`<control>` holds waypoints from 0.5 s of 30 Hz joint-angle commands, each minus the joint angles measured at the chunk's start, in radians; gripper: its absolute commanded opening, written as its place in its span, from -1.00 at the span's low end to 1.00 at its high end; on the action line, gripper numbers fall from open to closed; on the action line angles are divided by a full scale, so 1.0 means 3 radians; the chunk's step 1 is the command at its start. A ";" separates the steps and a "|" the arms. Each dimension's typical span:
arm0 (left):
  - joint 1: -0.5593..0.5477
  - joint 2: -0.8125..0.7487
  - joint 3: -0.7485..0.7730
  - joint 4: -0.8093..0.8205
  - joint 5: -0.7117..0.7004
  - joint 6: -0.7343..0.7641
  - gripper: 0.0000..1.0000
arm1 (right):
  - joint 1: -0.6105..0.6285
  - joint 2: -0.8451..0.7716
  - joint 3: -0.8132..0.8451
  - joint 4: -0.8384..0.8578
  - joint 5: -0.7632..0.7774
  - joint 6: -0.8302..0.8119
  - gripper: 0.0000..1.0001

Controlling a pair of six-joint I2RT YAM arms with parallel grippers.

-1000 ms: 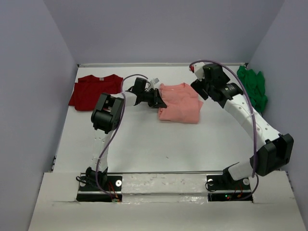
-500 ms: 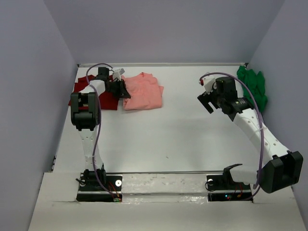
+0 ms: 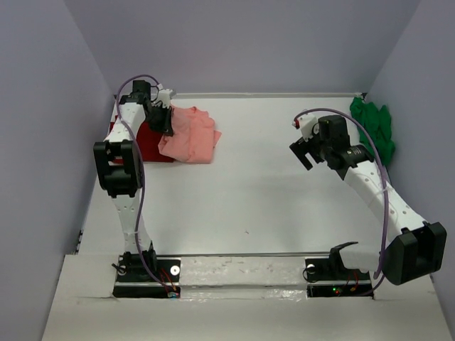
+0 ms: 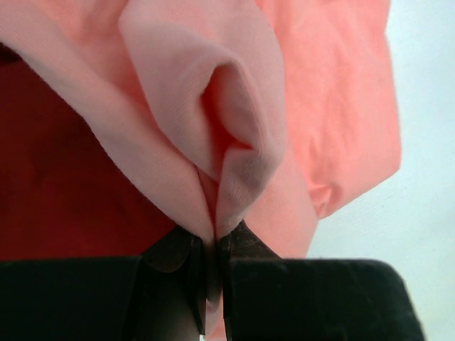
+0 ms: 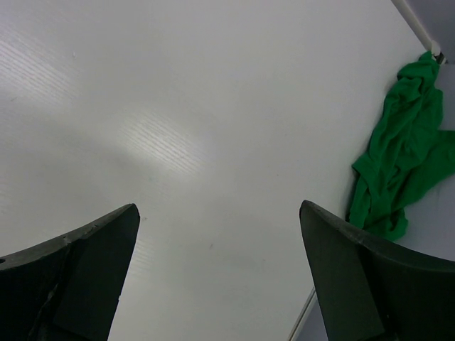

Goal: Fold and stack the t-shirts
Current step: Neatly place the folded tshirt to the corner

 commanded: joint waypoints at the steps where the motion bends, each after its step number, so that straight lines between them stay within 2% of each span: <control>1: 0.0066 -0.0332 0.0398 -0.0400 -0.0208 0.0155 -1.00 | -0.0019 0.0013 -0.0063 0.0163 -0.0177 0.0096 0.99; 6: 0.0097 -0.0455 0.0481 -0.0463 -0.0372 0.0165 -1.00 | -0.0019 0.0116 -0.0109 0.0169 -0.0300 0.0142 0.99; 10: 0.0127 -0.0384 0.0731 -0.0662 -0.0509 0.0211 -1.00 | -0.0019 0.0182 -0.0119 0.0179 -0.0340 0.0168 0.99; 15: 0.0143 -0.0378 0.0864 -0.0805 -0.0520 0.0267 -1.00 | -0.0019 0.0228 -0.0170 0.0214 -0.0382 0.0173 0.99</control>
